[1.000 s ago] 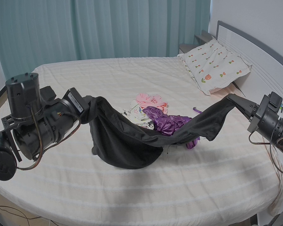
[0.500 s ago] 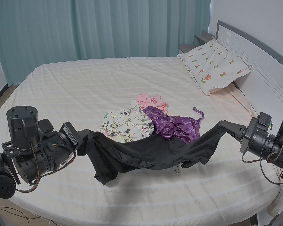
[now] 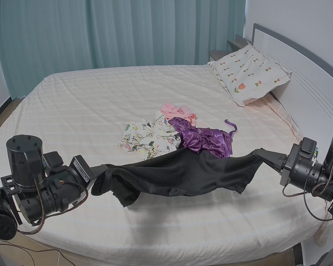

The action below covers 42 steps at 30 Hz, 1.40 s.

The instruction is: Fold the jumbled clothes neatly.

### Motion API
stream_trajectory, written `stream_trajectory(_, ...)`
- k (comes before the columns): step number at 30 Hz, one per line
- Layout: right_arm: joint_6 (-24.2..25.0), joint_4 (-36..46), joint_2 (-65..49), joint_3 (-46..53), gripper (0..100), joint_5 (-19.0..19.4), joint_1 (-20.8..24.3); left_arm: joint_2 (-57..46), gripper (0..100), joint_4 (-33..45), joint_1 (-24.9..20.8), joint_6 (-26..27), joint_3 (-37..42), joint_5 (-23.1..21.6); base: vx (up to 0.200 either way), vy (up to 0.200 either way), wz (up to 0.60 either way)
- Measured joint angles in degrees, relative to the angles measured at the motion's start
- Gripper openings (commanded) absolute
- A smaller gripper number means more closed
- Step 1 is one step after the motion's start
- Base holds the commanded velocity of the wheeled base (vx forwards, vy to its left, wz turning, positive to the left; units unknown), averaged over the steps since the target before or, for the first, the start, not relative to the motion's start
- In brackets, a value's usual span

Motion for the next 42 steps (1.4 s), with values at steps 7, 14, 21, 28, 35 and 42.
stream_trajectory(7, 0.02, 0.2, -0.13, 0.11, 0, 0.0, 0.33, -0.06, 0, 0.35, -0.13, 0.07, -0.39, 0.04, 0.0, 0.057, 0.0)
stream_trajectory(14, 0.02, 0.26, 0.0, 0.11, 0, -0.02, 0.35, -0.37, 0, 0.38, 0.44, -0.02, -0.56, -0.38, 0.0, 0.2, 0.0)
stream_trajectory(21, -0.05, 0.15, -0.06, 0.09, 0, -0.13, 0.41, -0.59, 0, 0.41, 2.16, 0.16, -1.08, -0.35, 0.0, 0.2, 0.0)
stream_trajectory(28, -0.09, -0.18, -0.13, 0.0, 0, -0.26, 0.66, -1.46, 0, 0.52, 2.56, 0.43, -1.27, -0.3, 0.0, 0.2, 0.0)
stream_trajectory(35, -0.33, -0.21, -0.63, 0.06, 0, -1.49, 1.4, -2.62, 0, 0.57, 2.86, 0.51, -1.33, -0.2, 0.0, 0.2, 0.0)
stream_trajectory(42, -0.33, -0.18, -1.63, 0.06, 0, -1.54, 1.55, -2.95, 0, 0.55, 3.8, 0.51, -1.72, -0.18, 0.0, 0.2, 0.0)
